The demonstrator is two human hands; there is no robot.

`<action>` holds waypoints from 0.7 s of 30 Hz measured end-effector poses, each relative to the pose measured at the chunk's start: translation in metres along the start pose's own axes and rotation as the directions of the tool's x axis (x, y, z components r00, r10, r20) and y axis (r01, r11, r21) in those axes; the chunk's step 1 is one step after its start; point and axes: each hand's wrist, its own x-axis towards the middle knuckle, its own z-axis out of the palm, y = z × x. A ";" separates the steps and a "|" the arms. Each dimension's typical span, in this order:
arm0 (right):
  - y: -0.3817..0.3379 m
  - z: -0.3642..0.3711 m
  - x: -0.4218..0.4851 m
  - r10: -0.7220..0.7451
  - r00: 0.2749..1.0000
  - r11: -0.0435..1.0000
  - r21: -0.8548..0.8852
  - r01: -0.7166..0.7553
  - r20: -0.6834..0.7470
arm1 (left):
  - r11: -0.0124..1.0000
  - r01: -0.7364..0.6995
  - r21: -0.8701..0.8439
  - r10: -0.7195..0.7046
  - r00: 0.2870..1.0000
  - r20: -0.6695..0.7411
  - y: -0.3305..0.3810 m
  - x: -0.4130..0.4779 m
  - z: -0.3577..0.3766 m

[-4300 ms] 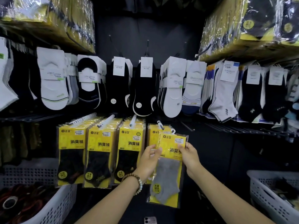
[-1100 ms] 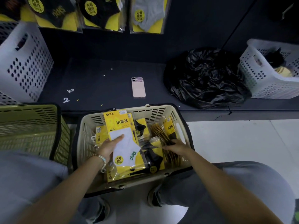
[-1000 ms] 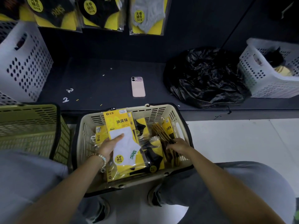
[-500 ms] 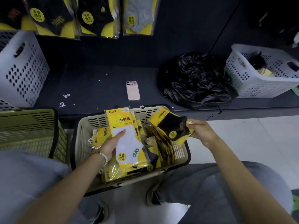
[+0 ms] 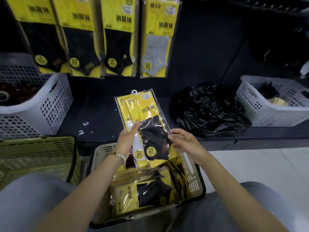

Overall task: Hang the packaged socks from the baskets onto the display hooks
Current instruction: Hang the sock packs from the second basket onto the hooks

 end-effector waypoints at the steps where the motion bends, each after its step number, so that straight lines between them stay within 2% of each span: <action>1: -0.016 0.005 0.007 -0.051 0.999 0.999 0.001 0.051 -0.004 | 0.998 -0.053 0.022 0.053 0.999 0.002 0.014 0.002 -0.001; 4: -0.066 0.023 0.029 -0.207 0.978 0.976 0.067 0.208 -0.025 | 0.978 -0.205 0.046 0.202 0.978 0.057 0.056 0.004 0.001; 6: -0.096 0.034 0.042 -0.300 0.952 0.939 0.158 0.305 -0.054 | 0.955 -0.284 0.087 0.281 0.959 0.043 0.081 0.005 0.002; 10: -0.141 0.047 0.059 -0.409 0.896 0.865 0.242 0.440 -0.172 | 0.905 -0.399 0.147 0.397 0.917 0.047 0.127 0.007 0.000; 15: -0.173 0.043 0.070 -0.444 0.870 0.833 0.260 0.489 -0.215 | 0.870 -0.472 0.143 0.468 0.882 0.065 0.175 0.015 -0.006; 18: -0.194 0.032 0.076 -0.436 0.858 0.841 0.217 0.496 -0.271 | 0.845 -0.517 0.136 0.515 0.855 0.058 0.201 0.021 -0.015; 21: -0.208 0.022 0.078 -0.507 0.819 0.817 0.153 0.556 -0.270 | 0.824 -0.555 0.118 0.552 0.832 0.054 0.218 0.026 -0.018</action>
